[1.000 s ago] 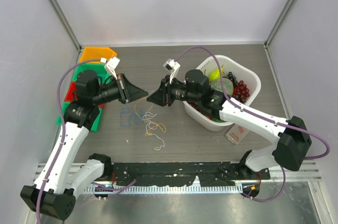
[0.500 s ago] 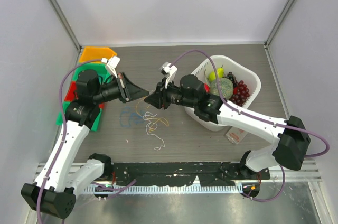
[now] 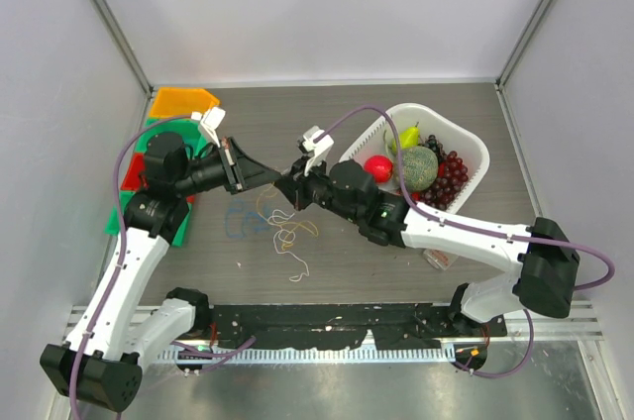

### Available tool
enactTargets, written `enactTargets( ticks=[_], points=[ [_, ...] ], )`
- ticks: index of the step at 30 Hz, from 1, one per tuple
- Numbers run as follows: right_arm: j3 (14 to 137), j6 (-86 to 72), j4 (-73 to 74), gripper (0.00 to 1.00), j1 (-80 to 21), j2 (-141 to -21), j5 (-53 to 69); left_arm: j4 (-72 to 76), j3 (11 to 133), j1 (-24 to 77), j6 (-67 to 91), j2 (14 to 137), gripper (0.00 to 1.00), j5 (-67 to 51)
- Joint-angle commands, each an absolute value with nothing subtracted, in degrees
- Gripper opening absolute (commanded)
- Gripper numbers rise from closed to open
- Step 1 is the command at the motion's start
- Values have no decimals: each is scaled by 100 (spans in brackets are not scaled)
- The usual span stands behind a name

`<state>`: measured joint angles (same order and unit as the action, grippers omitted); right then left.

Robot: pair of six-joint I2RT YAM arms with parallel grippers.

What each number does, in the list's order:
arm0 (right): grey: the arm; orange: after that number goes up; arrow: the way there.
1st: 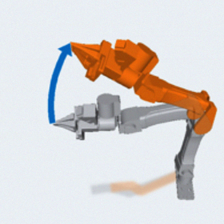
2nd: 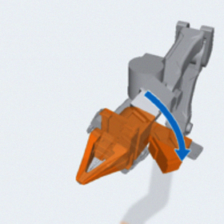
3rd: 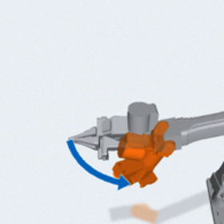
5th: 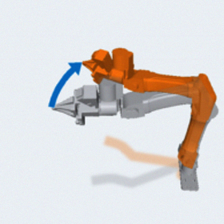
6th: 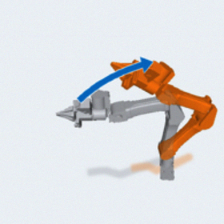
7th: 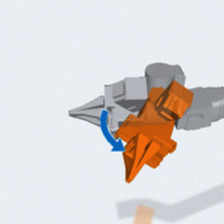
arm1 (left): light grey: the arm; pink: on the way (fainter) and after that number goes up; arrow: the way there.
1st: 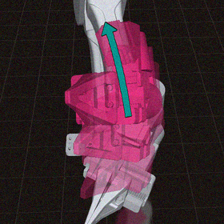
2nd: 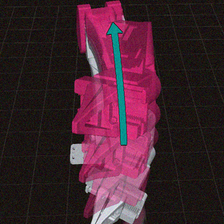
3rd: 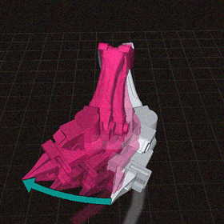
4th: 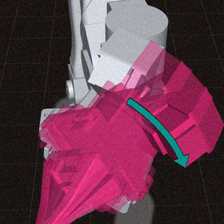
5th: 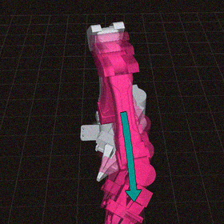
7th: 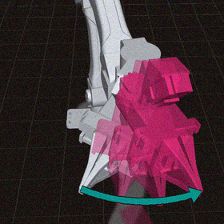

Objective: Untangle the cables

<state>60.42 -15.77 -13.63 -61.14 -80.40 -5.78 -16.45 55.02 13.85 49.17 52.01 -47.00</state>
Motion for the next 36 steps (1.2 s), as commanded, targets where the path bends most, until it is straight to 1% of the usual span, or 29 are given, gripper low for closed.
enactTargets(
  ticks=[1,5,7,8,9,11,12,13,14,15,17,18,21,23,27,29,30,31,32,33,34,35,36],
  points=[
    [5916,-1512,-2065,2,-6152,-7770,-1265,-1240,5449,1362,5123,5080,0,-4895],
    [5565,-1468,-2565,1,-6152,-7612,-1266,-1090,5327,1371,5264,5045,0,-4878],
    [5223,-1231,-3162,1,-6161,-7471,-749,-1020,5239,1362,5405,5036,0,-4808],
    [5108,-917,-3477,1,-6170,-7427,-173,-976,5195,1362,5501,5045,0,-4773],
    [5063,-714,-3489,1,-6205,-7418,-89,-915,5151,1362,5624,5062,0,-4764],
    [5028,-81,-3384,1,-6231,-7374,595,-661,5054,1362,5905,5115,0,-4834],
    [5062,356,-3288,1,-6231,-7357,980,-563,5002,1371,6019,5141,0,-4851],
    [5158,595,-2722,1,-6249,-7365,1585,-510,4992,1362,6099,5142,0,-4843],
    [5516,1311,-2246,1,-6310,-7444,1739,-484,5001,1362,6143,5150,0,-4808],
    [5633,1614,-1389,1,-6450,-7470,1871,-510,5053,1336,6126,5168,0,-4816],
    [5582,2056,-969,1,-6565,-7287,2012,-728,5220,1205,6004,5203,0,-4816],
    [5407,2231,-836,1,-6626,-7043,1978,-851,5282,1108,5959,5221,0,-4843],
    [5090,2399,-388,1,-7284,-6541,1120,-984,5344,713,5950,5264,0,-4904],
    [4887,2225,-317,1,-7488,-6364,618,-949,5361,484,5950,5352,0,-5070],
    [4361,1856,-562,1,-7497,-5960,142,-835,5370,273,6012,5388,0,-5291],
    [4359,1286,-930,1,-7348,-5915,-569,-730,5370,273,6055,5353,0,-5396],
    [4377,448,-1280,1,-7078,-5993,-1233,-712,5361,272,6064,5353,0,-5431],
    [4560,57,-1327,1,-6901,-6055,-1387,-703,5361,264,6064,5326,0,-5475],
    [4683,-696,-1240,3,-6464,-6247,-1180,-668,5327,272,6064,5283,0,-5528],
    [4859,-999,-1222,5,-6277,-6336,-995,-642,5300,264,6064,5247,0,-5554],
    [5087,-1393,-1178,13,-6093,-6554,-810,-642,5274,272,6073,5221,0,-5572],
    [5219,-1554,-1134,15,-5960,-6652,-530,-642,5256,264,6073,5195,0,-5607],
    [5403,-1677,-1116,22,-5924,-6845,-371,-615,5230,272,6073,5186,0,-5642]
  ],
)
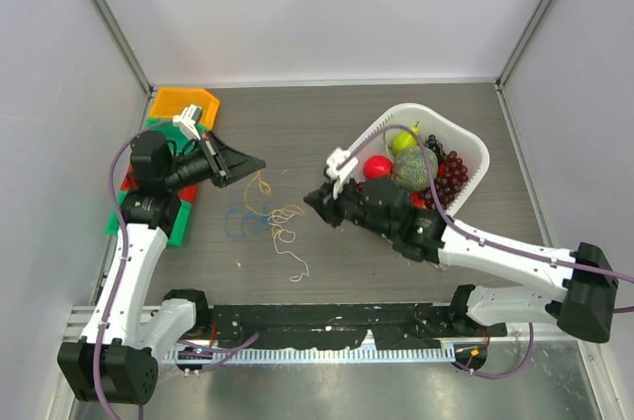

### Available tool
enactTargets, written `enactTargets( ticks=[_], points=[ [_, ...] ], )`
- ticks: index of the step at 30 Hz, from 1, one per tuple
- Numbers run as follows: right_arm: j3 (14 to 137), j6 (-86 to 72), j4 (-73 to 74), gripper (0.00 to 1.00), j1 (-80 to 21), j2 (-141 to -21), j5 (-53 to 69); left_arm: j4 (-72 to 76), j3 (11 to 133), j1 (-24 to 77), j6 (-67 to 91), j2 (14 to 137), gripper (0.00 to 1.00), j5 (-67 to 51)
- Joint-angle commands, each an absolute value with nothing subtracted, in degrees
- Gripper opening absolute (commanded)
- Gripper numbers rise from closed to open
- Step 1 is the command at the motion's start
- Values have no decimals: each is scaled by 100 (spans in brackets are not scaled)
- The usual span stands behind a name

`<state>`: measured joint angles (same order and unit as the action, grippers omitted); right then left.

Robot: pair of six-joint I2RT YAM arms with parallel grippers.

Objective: Untangle the cables

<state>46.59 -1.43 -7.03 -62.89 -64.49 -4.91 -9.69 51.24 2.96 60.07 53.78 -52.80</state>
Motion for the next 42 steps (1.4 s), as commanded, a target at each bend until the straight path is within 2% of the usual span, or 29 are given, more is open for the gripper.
enactTargets(
  ticks=[1,2,3,7,18,34,42],
  points=[
    [5527,-1835,-1073,26,-5889,-6942,-256,-615,5212,264,6073,5151,0,-5660],
    [5728,-1950,-1037,34,-5863,-7091,-246,-607,5195,264,6091,5133,0,-5678],
    [5826,-2169,-959,36,-5758,-7284,-89,-580,5168,272,6091,5098,0,-5721],
    [6161,-2504,-1124,42,-5669,-7663,587,-492,5115,272,6135,5063,0,-5774],
    [6293,-2118,-1362,42,-5704,-7928,730,-325,5071,264,6223,5062,0,-5854],
    [6697,-1591,-1248,40,-5853,-8384,299,-176,5019,264,6337,5071,0,-5906],
    [6759,-862,-1126,39,-6223,-8648,-290,-35,5010,264,6495,5080,0,-5898]
  ],
)
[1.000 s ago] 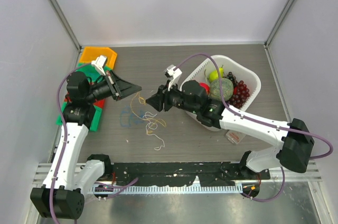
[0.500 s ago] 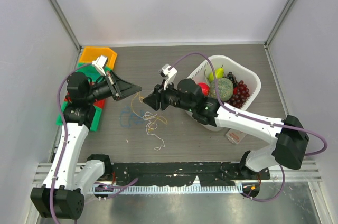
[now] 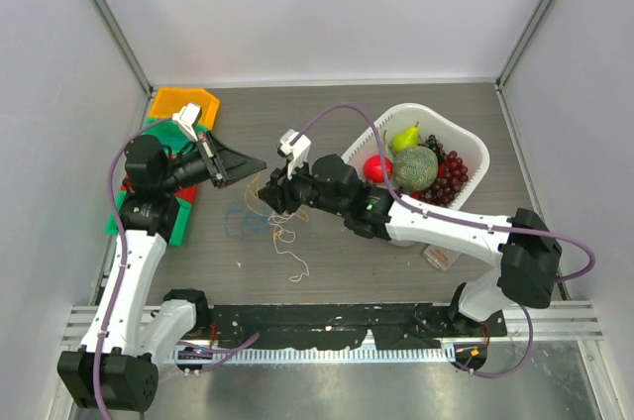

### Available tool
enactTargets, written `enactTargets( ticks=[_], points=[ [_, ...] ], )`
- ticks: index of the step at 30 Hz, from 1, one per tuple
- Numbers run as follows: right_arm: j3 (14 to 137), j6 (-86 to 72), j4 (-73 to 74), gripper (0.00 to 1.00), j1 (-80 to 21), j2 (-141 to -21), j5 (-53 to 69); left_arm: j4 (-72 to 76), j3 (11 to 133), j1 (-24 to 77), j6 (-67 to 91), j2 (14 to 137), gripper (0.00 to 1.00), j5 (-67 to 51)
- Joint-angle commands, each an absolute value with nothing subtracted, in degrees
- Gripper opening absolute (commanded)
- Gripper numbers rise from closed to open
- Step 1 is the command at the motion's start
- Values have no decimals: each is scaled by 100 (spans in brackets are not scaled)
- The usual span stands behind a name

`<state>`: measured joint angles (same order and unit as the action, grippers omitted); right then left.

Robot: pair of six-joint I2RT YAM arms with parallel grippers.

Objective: Untangle the cables

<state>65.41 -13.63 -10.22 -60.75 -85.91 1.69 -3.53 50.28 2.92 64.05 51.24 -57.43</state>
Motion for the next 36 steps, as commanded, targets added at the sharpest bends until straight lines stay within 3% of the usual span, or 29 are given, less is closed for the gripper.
enactTargets(
  ticks=[1,8,14,19,24,29,36],
  points=[
    [6759,-748,-986,38,-6275,-8648,-351,-35,5027,264,6426,5071,0,-5871],
    [5874,-720,368,36,-6372,-8343,-325,-386,5484,97,6179,5133,0,-5669],
    [4282,-941,-518,47,-6399,-6823,-623,-879,5634,-148,5792,5115,0,-5643],
    [4456,-809,139,48,-6311,-7084,-572,-800,5546,-228,5880,5071,0,-5643],
    [4192,-1431,-834,48,-6293,-6619,-826,-747,5546,-229,5941,5071,0,-5704],
    [5157,-2887,-1089,44,-6249,-6960,-1353,-633,5406,-229,6073,5071,0,-5739],
    [5887,-4226,-1925,38,-6144,-7795,-703,-580,5379,-229,6117,5019,0,-5792]
  ],
)
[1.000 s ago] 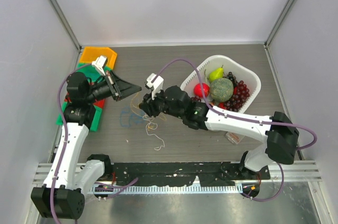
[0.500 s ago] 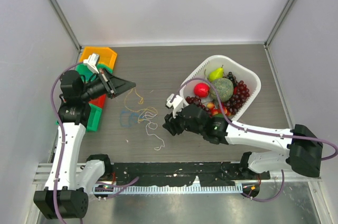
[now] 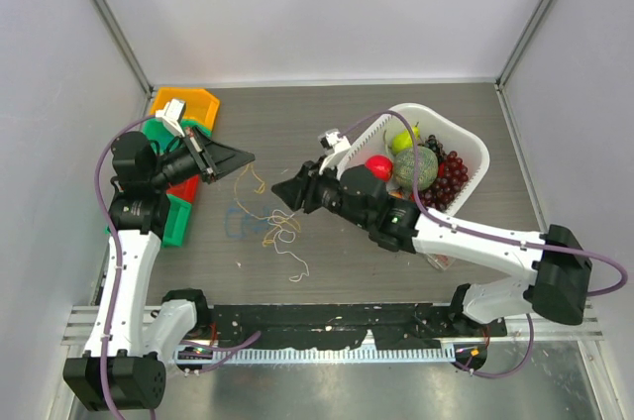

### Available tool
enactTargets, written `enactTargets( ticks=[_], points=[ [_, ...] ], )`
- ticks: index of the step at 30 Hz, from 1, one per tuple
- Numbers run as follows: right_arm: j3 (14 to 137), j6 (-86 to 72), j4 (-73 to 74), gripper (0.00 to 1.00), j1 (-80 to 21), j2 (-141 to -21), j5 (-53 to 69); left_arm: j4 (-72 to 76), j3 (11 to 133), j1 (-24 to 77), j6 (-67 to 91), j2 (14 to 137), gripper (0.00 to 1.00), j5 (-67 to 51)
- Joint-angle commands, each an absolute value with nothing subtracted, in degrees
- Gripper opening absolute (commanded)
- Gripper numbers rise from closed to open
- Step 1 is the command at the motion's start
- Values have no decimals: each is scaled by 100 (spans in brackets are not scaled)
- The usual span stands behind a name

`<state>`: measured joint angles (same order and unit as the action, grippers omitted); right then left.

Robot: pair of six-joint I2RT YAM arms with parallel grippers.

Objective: Untangle the cables

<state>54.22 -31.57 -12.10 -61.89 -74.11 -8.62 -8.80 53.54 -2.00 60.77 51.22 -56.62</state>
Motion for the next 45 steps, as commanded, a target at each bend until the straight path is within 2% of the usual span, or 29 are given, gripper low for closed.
enactTargets(
  ticks=[1,5,14,45],
  points=[
    [5932,-4454,-1986,36,-6144,-7926,-703,-580,5362,-237,6117,5019,0,-5783],
    [6380,-4702,-1749,27,-6152,-8252,-773,-554,5335,-237,6126,5010,0,-5783],
    [6487,-4878,-1714,24,-6187,-8402,-862,-483,5326,-220,6161,5036,0,-5792],
    [6143,-4931,-2091,32,-6311,-8508,-1195,-308,5317,-229,6302,5054,0,-5836]
  ],
)
